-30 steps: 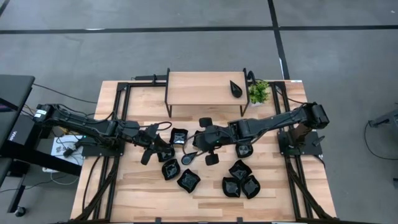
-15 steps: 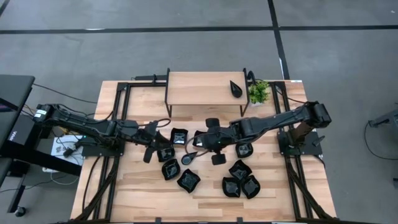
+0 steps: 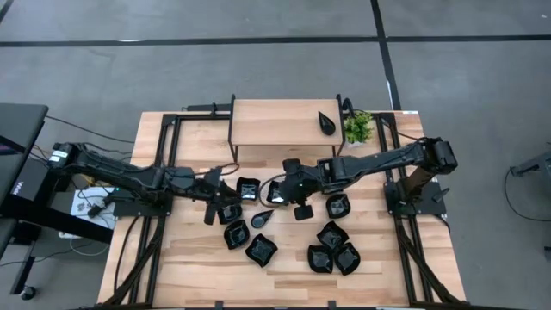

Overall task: Pick & Place Mini shaped plates
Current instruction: Stack the black drop shaped plate on top of the black drop shaped plate on the shelf

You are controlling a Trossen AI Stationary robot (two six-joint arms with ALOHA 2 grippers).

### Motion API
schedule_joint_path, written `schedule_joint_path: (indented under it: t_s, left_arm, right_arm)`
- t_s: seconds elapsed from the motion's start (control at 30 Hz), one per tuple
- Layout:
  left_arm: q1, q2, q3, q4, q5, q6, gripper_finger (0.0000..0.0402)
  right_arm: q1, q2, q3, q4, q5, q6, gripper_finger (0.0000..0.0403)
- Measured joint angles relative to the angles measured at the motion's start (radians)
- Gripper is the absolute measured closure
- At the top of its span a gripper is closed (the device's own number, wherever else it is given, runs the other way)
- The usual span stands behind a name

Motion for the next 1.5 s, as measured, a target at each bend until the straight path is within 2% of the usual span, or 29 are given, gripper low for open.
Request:
schedule_joint_path:
  t_s: [0.1, 0.27, 0.5, 0.77, 1.2, 1.27, 1.5]
  left_arm:
    - [-0.016, 0.075, 0.033, 0.003, 0.0, 0.04, 0.0325]
    - [-0.027, 0.152, 0.063, 0.002, 0.008, 0.085, 0.0325]
    - [-0.027, 0.139, 0.063, -0.002, 0.015, 0.085, 0.0325]
    - [-0.042, 0.12, 0.06, -0.038, 0.035, 0.071, 0.0325]
    - [-0.047, 0.121, 0.06, -0.047, 0.047, 0.063, 0.0325]
    - [-0.047, 0.121, 0.06, -0.047, 0.047, 0.063, 0.0325]
    - [-0.047, 0.115, 0.056, -0.053, 0.058, 0.051, 0.0325]
  right_arm:
    - [0.009, 0.01, -0.047, 0.086, -0.011, -0.062, 0.034]
    - [0.025, 0.044, -0.052, 0.117, -0.013, -0.143, 0.034]
    - [0.054, 0.158, -0.043, 0.209, -0.014, -0.241, 0.034]
    - [0.093, 0.299, 0.012, 0.204, -0.01, -0.279, 0.034]
    - [0.079, 0.335, 0.038, 0.21, -0.042, -0.365, 0.034]
    - [0.08, 0.361, 0.043, 0.266, -0.061, -0.37, 0.034]
    - [0.092, 0.377, 0.042, 0.29, -0.072, -0.391, 0.034]
